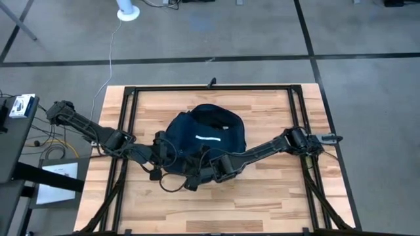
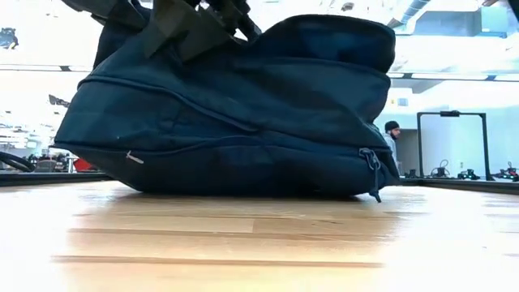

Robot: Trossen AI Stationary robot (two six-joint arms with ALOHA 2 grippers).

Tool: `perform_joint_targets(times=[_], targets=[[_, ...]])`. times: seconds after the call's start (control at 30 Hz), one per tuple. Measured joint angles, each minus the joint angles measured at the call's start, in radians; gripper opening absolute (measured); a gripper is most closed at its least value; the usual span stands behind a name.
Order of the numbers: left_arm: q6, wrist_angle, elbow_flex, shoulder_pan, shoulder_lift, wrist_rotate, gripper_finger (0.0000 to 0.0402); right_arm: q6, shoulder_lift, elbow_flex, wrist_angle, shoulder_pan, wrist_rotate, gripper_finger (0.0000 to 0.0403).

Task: Unpack backpack
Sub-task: Close the blue backpack

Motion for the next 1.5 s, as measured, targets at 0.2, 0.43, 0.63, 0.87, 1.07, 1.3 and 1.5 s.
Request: perform_joint_targets(times=[0.2,0.43,0.63,0.87,1.07,1.3,1.5], targets=[[0.002,-0.061,0.0,-0.001,0.0,-0.005,0.0006,0.0,-0.003,0.0,-0.002,0.019,0.002,0.0054],[0.034,-0.132,0.001,-0.001,-0.001,-0.079,0.0006,0.033,-0.048,0.001,-0.001,0.074,0.008,0.0004],[0.061,-0.166,0.002,-0.001,-0.001,-0.071,0.0006,0.095,-0.066,0.0,-0.087,0.104,0.006,0.0001],[0.001,-0.381,0.002,0.0,-0.001,-0.077,0.0006,0.203,-0.105,0.0,-0.367,0.144,-0.008,0.0001],[-0.049,-0.494,0.002,0.0,-0.016,-0.076,0.0006,0.358,-0.126,0.0,-0.709,0.182,-0.033,0.0],[-0.069,-0.494,0.001,0.0,-0.059,-0.056,0.0006,0.429,-0.125,0.0,-0.878,0.225,-0.102,0.0],[-0.091,-0.382,0.0,0.0,-0.062,-0.049,0.0021,0.334,-0.125,0.0,-0.881,0.234,-0.18,0.0]])
